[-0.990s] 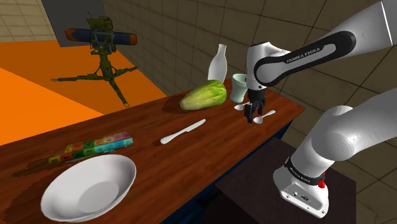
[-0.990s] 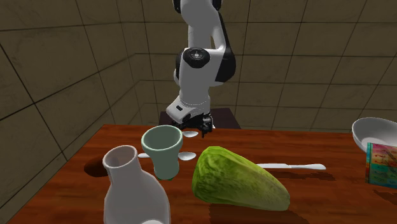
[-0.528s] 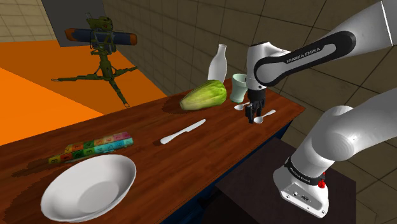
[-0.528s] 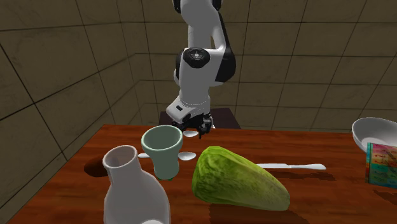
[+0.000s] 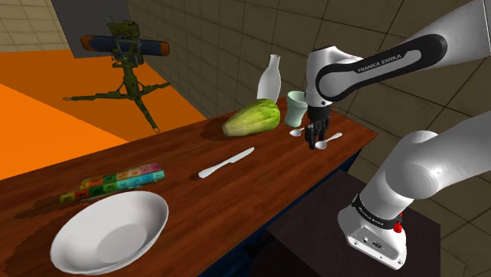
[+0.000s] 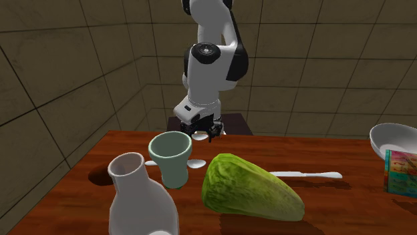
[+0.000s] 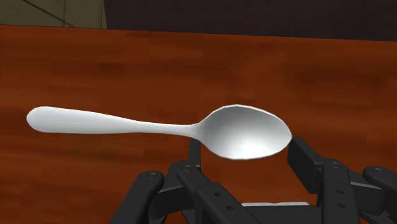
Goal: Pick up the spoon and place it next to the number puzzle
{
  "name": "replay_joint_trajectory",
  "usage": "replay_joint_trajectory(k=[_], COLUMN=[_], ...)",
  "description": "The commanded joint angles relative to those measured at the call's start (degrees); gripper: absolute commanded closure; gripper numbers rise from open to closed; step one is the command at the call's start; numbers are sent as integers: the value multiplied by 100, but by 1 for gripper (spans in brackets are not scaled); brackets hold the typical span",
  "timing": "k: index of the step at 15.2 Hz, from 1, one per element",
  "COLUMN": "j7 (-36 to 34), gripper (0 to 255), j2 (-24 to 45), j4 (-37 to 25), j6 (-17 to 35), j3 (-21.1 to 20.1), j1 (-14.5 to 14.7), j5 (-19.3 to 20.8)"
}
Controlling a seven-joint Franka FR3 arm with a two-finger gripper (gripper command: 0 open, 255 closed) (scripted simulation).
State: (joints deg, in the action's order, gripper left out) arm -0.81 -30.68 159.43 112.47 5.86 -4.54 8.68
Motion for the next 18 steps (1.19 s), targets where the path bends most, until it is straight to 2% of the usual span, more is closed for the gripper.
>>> replay_joint_trajectory(k=[1, 18], j7=[6, 116], gripper=[255, 255], j2=[-116, -702], j4=[-70, -1031], j6=[-190, -1734], j3=[-16, -111], j1=[7, 29], j5=[-17, -115])
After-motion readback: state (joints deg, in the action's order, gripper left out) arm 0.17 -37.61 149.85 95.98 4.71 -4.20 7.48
